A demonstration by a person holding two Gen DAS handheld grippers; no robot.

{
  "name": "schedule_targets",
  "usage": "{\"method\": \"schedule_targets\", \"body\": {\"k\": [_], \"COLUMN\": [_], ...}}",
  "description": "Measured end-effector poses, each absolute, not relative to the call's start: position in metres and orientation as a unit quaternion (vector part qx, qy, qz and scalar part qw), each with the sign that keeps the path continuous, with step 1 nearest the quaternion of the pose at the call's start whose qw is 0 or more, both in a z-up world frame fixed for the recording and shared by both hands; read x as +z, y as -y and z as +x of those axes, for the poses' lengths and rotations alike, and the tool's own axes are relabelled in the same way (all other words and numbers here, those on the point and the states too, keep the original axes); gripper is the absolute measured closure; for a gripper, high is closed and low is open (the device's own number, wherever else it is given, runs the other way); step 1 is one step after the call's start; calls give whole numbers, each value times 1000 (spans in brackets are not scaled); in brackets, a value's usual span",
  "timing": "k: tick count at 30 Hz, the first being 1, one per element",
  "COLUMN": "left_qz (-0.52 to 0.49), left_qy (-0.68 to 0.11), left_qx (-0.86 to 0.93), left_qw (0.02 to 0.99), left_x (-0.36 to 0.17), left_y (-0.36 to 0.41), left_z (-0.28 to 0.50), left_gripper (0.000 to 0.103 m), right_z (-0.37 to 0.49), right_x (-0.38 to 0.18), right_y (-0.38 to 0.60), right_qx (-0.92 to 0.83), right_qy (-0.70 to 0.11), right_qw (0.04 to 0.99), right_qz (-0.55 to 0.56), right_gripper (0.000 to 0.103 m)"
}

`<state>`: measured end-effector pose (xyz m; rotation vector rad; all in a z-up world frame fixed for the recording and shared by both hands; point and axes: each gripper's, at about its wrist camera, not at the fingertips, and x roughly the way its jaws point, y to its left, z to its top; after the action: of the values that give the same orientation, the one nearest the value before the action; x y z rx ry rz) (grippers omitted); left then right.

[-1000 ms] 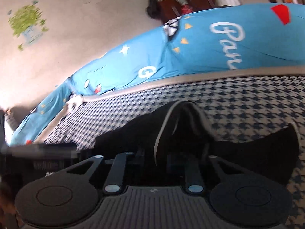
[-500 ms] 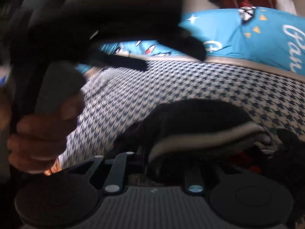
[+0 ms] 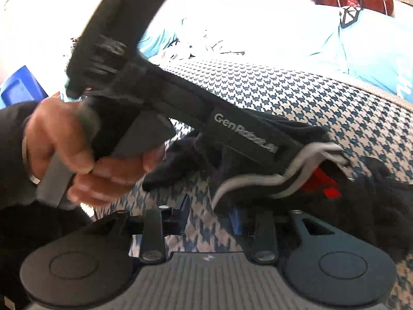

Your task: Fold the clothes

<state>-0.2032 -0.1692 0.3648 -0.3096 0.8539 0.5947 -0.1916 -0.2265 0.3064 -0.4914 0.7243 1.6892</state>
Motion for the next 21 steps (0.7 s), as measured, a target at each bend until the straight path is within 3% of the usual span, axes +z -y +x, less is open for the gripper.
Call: {"method": "schedule_targets", "body": {"k": [8,12,21], "left_qz": [-156,-158,-175], "left_qy": [-399,-400,-407], "left_qx": [316,332,359], "left_qw": [846,840,822], "left_x": [365,366,366], "left_y": [158,154,143], "left_z": [-223,-231,-257], "left_gripper": [0,0,0], "right_z": [-161,-141,-115], "right_x": [327,337,314], "right_y": [252,252,222], "right_qx": [716,695,619], "right_qy": [-301,-309,-369], "right_qw": [605,638,685], "right_qz": [-174,-123,-109], "right_gripper": [63,53,53]}}
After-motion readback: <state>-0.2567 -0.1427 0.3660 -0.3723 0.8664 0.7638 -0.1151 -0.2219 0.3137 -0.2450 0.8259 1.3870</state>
